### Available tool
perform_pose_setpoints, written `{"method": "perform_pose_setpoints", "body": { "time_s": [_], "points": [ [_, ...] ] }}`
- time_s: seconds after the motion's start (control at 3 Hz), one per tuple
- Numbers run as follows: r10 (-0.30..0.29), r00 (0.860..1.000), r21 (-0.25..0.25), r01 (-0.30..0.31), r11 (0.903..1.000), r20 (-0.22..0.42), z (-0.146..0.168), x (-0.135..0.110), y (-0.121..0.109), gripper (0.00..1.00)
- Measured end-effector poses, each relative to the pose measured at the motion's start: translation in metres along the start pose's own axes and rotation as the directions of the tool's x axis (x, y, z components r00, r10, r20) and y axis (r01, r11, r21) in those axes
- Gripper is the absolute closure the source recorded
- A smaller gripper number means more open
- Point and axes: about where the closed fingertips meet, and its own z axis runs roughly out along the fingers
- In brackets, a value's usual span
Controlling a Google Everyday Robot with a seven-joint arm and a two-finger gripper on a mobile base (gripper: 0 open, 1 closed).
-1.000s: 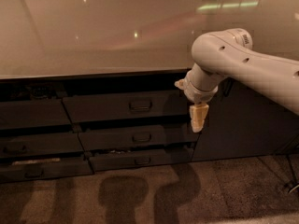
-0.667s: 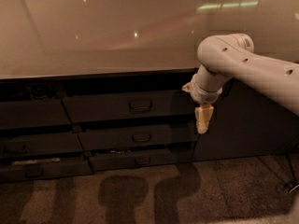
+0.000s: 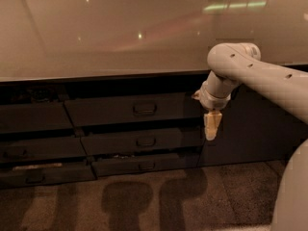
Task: Open top drawer
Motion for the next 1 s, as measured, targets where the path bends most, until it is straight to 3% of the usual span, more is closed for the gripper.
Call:
{"method": "perform_pose_setpoints", "body": {
  "time_s": [0.33,0.67,1.0],
  "points": [
    [0.006,1.0,0.012,-0.005,0.9999,-0.024,0.0005,0.0016,0.0023,0.0],
    [-0.039,0.995,0.116,0.05,0.9919,-0.095,-0.006,0.0009,-0.0006,0.0],
    [-0.039,0.995,0.116,0.05,0.9919,-0.095,-0.006,0.0009,-0.0006,0.0]
  ]
}}
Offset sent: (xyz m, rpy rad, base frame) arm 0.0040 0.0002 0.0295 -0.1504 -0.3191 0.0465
